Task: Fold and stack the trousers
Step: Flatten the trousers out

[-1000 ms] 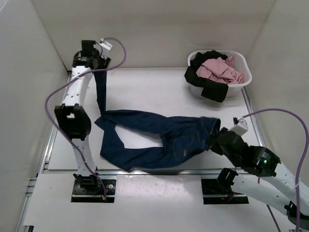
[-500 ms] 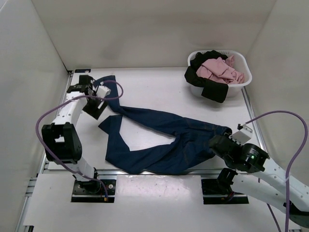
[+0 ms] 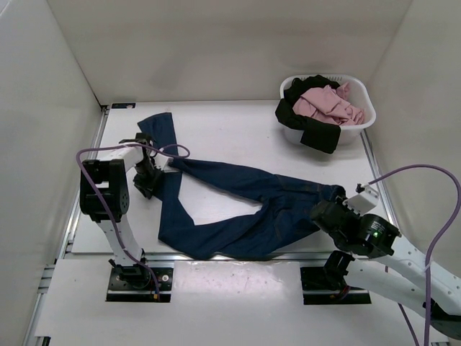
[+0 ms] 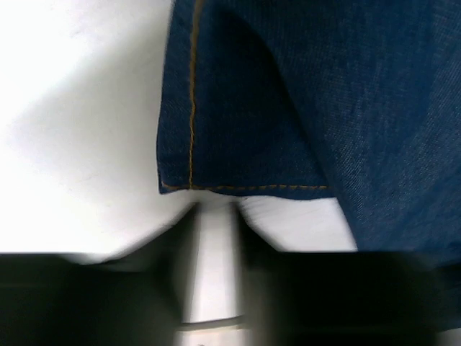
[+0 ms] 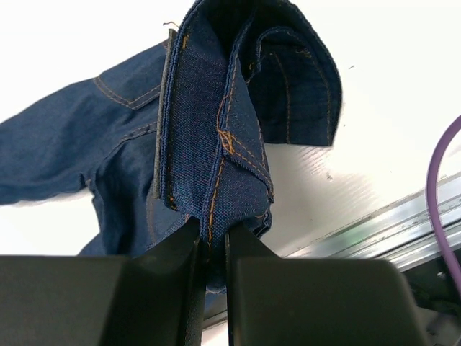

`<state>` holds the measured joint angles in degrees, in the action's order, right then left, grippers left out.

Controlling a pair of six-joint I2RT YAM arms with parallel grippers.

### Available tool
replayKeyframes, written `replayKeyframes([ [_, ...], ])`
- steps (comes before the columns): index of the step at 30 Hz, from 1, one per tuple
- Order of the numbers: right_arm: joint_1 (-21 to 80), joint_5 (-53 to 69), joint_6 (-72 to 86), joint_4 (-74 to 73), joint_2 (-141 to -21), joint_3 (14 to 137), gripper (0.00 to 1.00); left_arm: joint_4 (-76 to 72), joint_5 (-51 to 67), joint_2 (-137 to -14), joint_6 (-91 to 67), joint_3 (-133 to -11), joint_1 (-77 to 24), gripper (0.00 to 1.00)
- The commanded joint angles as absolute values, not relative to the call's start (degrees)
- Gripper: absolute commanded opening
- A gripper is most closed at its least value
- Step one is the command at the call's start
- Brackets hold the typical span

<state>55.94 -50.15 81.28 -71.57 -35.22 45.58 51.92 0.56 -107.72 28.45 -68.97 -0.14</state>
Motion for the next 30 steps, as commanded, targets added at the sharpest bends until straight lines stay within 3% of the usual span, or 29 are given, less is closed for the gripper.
replayKeyframes([
  [1,55.99,-55.81,79.83,-67.95,-35.76,44.91,0.0,48.34,10.18,-109.96,27.6,-67.94,-0.26,0.14],
  [4,55.99,-57.12,70.36,-61.54,-43.11,47.89,0.0,50.35,9.16,-107.59,29.78,-67.94,3.41,0.14],
  [9,51.27,-59.6,56.9,-60.83,-63.06,67.27,0.0,52.29,-0.95,-100.39,37.69,-73.02,14.92,0.14],
  [13,34.66,-44.07,44.76,-53.2,-68.82,74.0,0.0,54.75,-4.75,-98.62,44.11,-76.19,24.68,0.14],
  [16,26.73,-34.91,38.51,-46.78,-68.82,74.53,0.0,59.2,2.25,-97.04,45.96,-78.13,28.3,0.14],
  [17,26.2,-33.94,37.71,-46.76,-68.82,74.53,0.0,61.15,6.03,-97.03,45.97,-78.13,28.3,0.2],
  [19,26.19,-32.09,37.0,-46.23,-68.82,74.53,0.0,63.62,14.39,-97.03,44.57,-78.13,25.15,0.54],
  [21,26.19,-29.1,37.87,-46.23,-68.82,71.21,0.0,63.63,20.35,-97.03,40.63,-77.52,20.16,0.67],
  [25,26.19,-28.04,39.54,-45.53,-68.21,67.95,0.0,58.9,26.89,-100.97,34.2,-73.67,15.75,0.73],
  [30,26.19,-28.04,39.55,-44.12,-67.68,66.01,0.0,54.24,23.56,-104.15,28.92,-70.23,10.56,0.77],
])
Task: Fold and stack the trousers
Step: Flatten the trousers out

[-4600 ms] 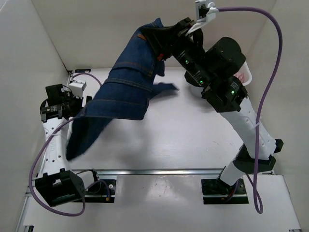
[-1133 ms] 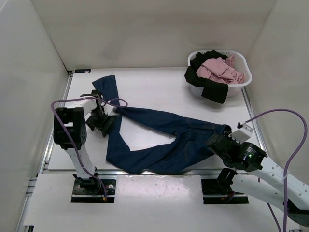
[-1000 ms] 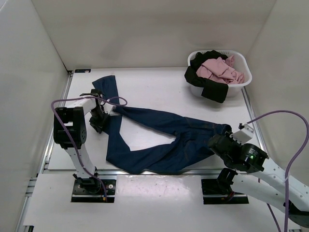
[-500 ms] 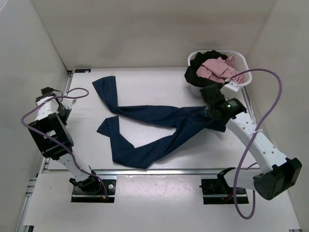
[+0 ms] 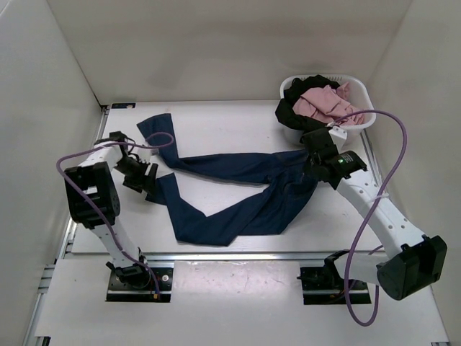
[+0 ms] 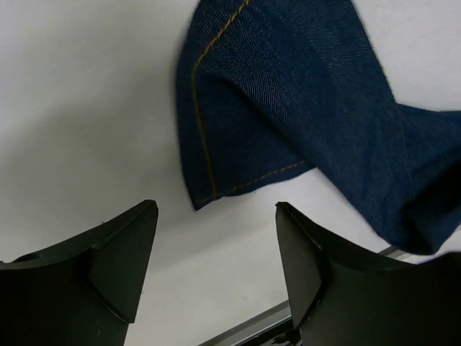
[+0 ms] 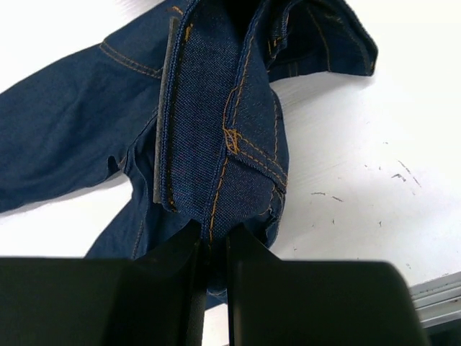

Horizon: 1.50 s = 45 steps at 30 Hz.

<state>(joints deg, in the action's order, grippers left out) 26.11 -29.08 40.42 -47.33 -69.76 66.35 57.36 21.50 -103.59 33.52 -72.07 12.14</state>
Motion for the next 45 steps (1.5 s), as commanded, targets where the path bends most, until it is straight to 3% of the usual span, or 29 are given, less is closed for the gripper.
replayKeyframes([
  [1,26.19,-28.04,39.55,-44.12,-67.68,66.01,0.0,52.58,19.73,-104.15,26.91,-69.53,8.37,0.78],
  [6,26.19,-28.04,40.61,-43.51,-67.68,64.43,0.0,45.72,8.54,-107.92,22.51,-66.71,3.88,0.78],
  [8,26.19,-28.04,40.61,-42.98,-67.68,64.42,0.0,45.18,7.82,-109.5,21.97,-66.01,3.87,0.73],
  [10,25.58,-28.04,41.13,-42.98,-67.68,63.9,0.0,45.18,8.34,-110.82,21.97,-65.39,3.87,0.41],
  [11,24.97,-28.04,41.13,-42.98,-67.68,63.9,0.0,45.18,9.83,-111.35,23.19,-65.39,3.87,0.19],
  [12,24.09,-27.43,41.13,-42.37,-67.68,63.9,0.0,45.18,10.97,-111.36,23.81,-65.39,3.87,0.14],
  [17,15.84,-20.58,36.84,-41.83,-70.66,70.03,0.0,49.47,14.24,-106.88,28.54,-73.1,10.0,0.14],
  [19,9.01,-14.11,35.6,-44.02,-73.2,76.42,0.0,55.52,14.24,-106.17,31.01,-81.59,16.24,0.14],
  [22,2.56,-8.63,34.19,-45.17,-73.83,78.93,0.0,62.81,8.45,-106.17,36.81,-89.36,22.22,0.14],
  [25,-0.96,-6.33,33.05,-45.18,-72.08,78.23,0.0,64.51,1.62,-104.95,42.0,-89.39,26.87,0.14],
  [34,-5.98,-1.67,33.05,-45.18,-61.18,64.09,0.0,65.21,-3.51,-102.74,46.76,-82.97,36.02,0.14],
  [45,-13.7,-4.31,37.27,-49.04,-47.91,35.88,0.0,58.54,-8.44,-98.0,49.04,-68.47,39.38,0.14],
])
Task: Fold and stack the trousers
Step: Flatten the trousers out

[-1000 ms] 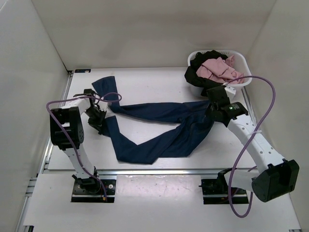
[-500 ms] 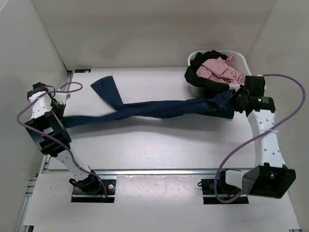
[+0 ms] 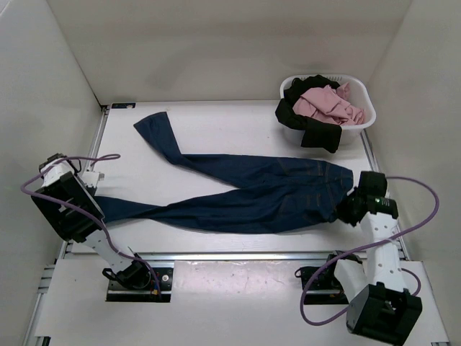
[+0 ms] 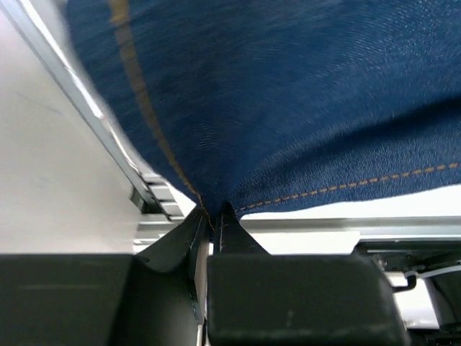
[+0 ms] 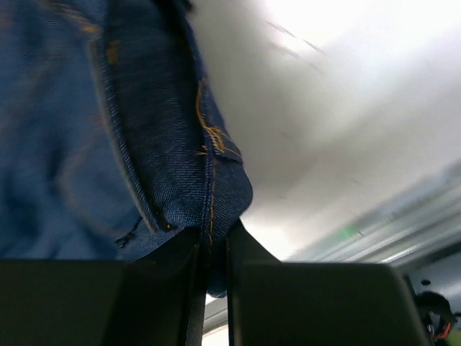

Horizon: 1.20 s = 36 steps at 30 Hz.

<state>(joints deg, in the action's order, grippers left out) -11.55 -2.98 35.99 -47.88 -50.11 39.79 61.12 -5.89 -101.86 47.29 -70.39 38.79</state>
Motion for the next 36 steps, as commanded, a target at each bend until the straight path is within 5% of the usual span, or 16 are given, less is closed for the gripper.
replayKeyframes([
  [1,-14.49,-3.61,37.79,-48.0,-47.38,34.12,0.0,58.54,-8.44,-98.0,49.04,-68.47,39.38,0.14],
  [11,-17.05,-1.58,34.89,-47.46,-48.6,33.49,0.0,75.23,15.9,-103.35,42.55,-95.62,39.9,0.14],
  [17,-17.05,1.23,31.56,-44.92,-52.02,36.03,0.0,75.23,25.39,-120.74,30.61,-104.38,38.85,0.16],
  [24,-17.05,2.99,29.0,-44.91,-55.2,39.98,0.0,74.1,34.19,-131.13,20.67,-116.27,36.04,0.49],
  [32,-17.05,3.51,27.95,-46.05,-53.96,39.29,0.0,67.52,26.05,-121.66,23.28,-109.35,34.9,0.64],
  [36,-17.05,4.13,27.95,-46.05,-52.39,38.67,0.0,58.66,17.7,-108.85,26.62,-92.17,32.62,0.76],
])
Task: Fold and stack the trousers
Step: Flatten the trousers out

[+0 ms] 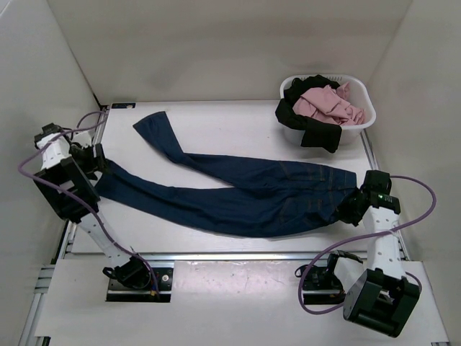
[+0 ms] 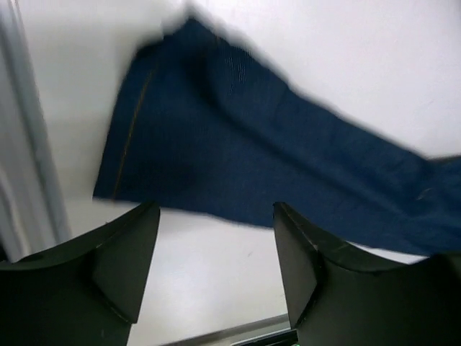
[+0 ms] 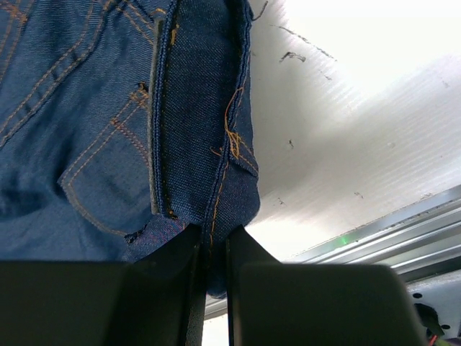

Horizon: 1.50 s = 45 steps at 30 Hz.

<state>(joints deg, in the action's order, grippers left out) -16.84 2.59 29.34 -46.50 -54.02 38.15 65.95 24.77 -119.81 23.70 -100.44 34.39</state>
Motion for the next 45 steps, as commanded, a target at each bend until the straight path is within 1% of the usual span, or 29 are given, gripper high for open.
replayKeyframes([
  [1,-17.05,4.13,27.95,-46.75,-52.38,38.67,0.0,56.97,16.19,-106.98,27.5,-89.15,32.09,0.76],
  [3,-17.05,3.61,27.95,-47.28,-51.86,38.67,0.0,53.28,10.58,-103.81,28.56,-83.79,31.55,0.78],
  [4,-17.05,3.6,27.34,-47.81,-51.86,38.67,0.0,49.0,8.46,-101.36,28.56,-79.06,31.55,0.78],
  [6,-17.05,2.99,27.33,-47.81,-51.86,38.67,0.0,45.63,3.72,-100.63,28.56,-75.78,31.55,0.78],
  [9,-17.05,2.99,27.33,-47.81,-51.86,38.67,0.0,42.98,1.5,-102.56,26.47,-74.36,31.55,0.78],
  [14,-17.05,2.21,26.81,-47.29,-52.47,38.14,0.01,40.52,-2.1,-108.8,23.21,-77.87,30.5,0.78],
  [15,-17.05,2.2,26.81,-47.29,-52.47,38.14,0.22,40.52,-2.11,-109.5,23.2,-77.87,30.5,0.78],
  [16,-17.05,0.98,27.85,-47.29,-51.95,37.62,0.49,40.0,-2.63,-110.9,23.2,-78.65,29.98,0.78],
  [17,-17.05,-0.16,28.56,-48.76,-51.94,37.62,0.72,39.99,-2.64,-111.53,23.2,-79.27,29.27,0.79],
  [18,-17.05,-1.13,29.09,-49.3,-51.94,38.14,0.9,39.99,-2.64,-112.23,23.2,-79.28,29.27,0.79],
  [19,-17.05,-2.97,30.31,-49.92,-51.42,38.14,0.96,39.99,-2.64,-112.85,23.2,-79.28,28.48,0.79],
  [20,-17.05,-3.6,30.84,-50.44,-50.63,38.93,0.98,39.99,-3.16,-113.37,24.07,-79.28,27.78,0.79],
  [21,-17.05,-4.21,31.46,-51.06,-50.02,39.81,0.99,39.99,-2.38,-114.16,24.6,-79.28,27.77,0.76],
  [24,-17.05,-6.67,35.32,-52.2,-46.94,41.3,0.99,39.99,0.43,-114.17,25.22,-76.82,27.25,0.42],
  [25,-17.05,-6.68,37.59,-52.21,-45.8,41.83,0.99,39.99,0.44,-114.17,25.75,-76.29,27.25,0.16],
  [26,-17.05,-6.68,38.84,-52.73,-45.79,41.84,0.99,39.99,0.44,-114.17,25.75,-76.29,27.25,0.14],
  [29,-17.05,-5.54,42.79,-54.4,-48.15,39.3,0.99,39.99,-1.22,-112.77,27.59,-73.31,27.25,0.14],
  [31,-17.05,-5.01,44.64,-55.63,-50.62,37.19,0.98,39.99,-2.63,-109.79,28.91,-69.71,27.77,0.14],
  [33,-17.05,-7.45,47.89,-57.64,-51.15,34.72,0.96,39.99,-4.73,-105.85,31.46,-66.2,30.22,0.14],
  [34,-17.05,-8.34,48.86,-58.18,-51.15,34.11,0.92,39.99,-5.62,-104.52,32.33,-65.22,31.19,0.14],
  [36,-17.05,-9.66,51.31,-58.79,-49.49,32.79,0.88,39.99,-7.46,-100.84,35.15,-62.86,34.34,0.14],
  [39,-17.05,-9.67,52.47,-57.58,-49.48,31.12,0.79,39.99,-9.39,-96.61,38.58,-60.21,36.47,0.14],
  [40,-17.05,-9.67,52.47,-55.92,-50.18,29.9,0.74,39.99,-9.4,-95.72,39.19,-58.46,37.08,0.14],
  [41,-17.05,-8.97,52.47,-55.03,-51.06,29.36,0.63,39.99,-10.1,-95.02,39.2,-57.75,37.09,0.14],
  [43,-17.05,-9.66,51.69,-52.84,-53.78,28.75,0.46,39.99,-10.72,-93.79,39.81,-56.17,37.71,0.14],
  [44,-17.05,-10.63,51.68,-52.82,-55.18,28.74,0.26,39.99,-11.68,-93.17,40.34,-56.16,37.71,0.14],
  [45,-17.05,-12.03,50.46,-52.3,-55.2,29.44,0.18,40.51,-12.39,-93.16,40.34,-55.29,37.71,0.14],
])
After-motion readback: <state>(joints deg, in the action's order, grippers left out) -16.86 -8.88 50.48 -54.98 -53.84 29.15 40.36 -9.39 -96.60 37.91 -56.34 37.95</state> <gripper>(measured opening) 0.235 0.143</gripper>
